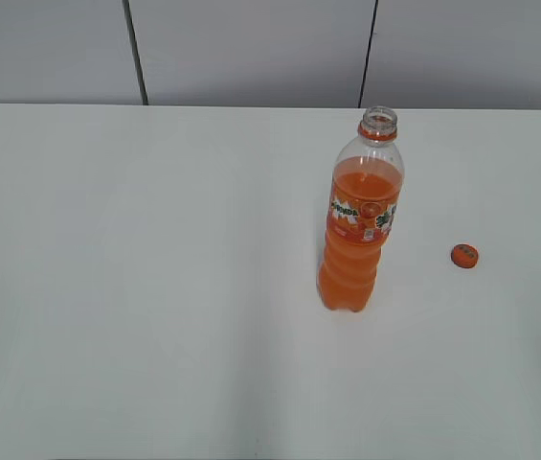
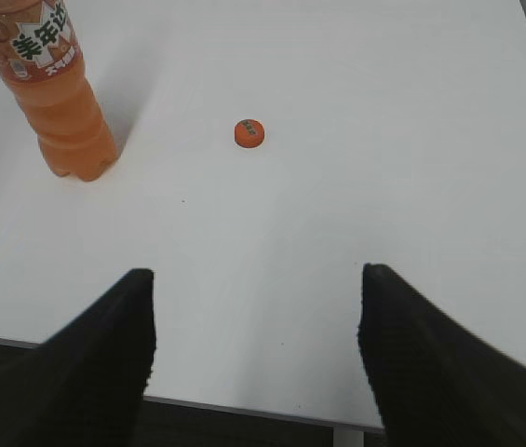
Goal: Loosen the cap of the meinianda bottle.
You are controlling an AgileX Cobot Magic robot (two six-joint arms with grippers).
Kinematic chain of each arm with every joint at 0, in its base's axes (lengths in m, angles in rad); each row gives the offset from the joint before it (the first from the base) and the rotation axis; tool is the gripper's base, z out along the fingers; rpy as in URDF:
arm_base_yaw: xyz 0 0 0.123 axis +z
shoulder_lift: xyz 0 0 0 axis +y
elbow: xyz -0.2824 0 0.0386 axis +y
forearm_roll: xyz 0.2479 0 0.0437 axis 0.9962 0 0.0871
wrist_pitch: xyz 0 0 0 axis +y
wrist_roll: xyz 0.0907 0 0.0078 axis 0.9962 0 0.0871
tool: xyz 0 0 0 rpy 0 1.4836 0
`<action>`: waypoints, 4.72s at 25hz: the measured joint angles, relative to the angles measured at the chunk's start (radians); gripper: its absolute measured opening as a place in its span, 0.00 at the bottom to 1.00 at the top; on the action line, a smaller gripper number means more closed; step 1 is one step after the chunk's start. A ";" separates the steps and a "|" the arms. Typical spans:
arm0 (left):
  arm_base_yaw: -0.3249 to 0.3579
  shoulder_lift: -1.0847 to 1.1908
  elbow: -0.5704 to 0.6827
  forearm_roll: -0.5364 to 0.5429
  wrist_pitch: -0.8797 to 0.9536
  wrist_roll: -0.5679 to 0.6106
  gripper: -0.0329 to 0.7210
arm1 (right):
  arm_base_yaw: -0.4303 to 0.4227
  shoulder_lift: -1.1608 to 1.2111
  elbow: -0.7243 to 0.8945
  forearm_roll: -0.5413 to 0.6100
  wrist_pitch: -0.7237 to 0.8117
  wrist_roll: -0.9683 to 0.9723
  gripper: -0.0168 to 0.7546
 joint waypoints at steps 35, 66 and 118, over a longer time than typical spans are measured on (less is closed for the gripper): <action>0.063 0.000 0.000 0.000 0.000 0.000 0.48 | -0.040 -0.001 0.000 0.000 0.000 0.000 0.69; 0.063 0.000 0.000 0.000 0.000 0.000 0.38 | -0.040 -0.001 0.000 -0.001 0.000 0.000 0.69; 0.063 0.000 0.000 0.000 0.000 0.000 0.37 | -0.040 -0.001 0.000 -0.001 0.000 0.000 0.69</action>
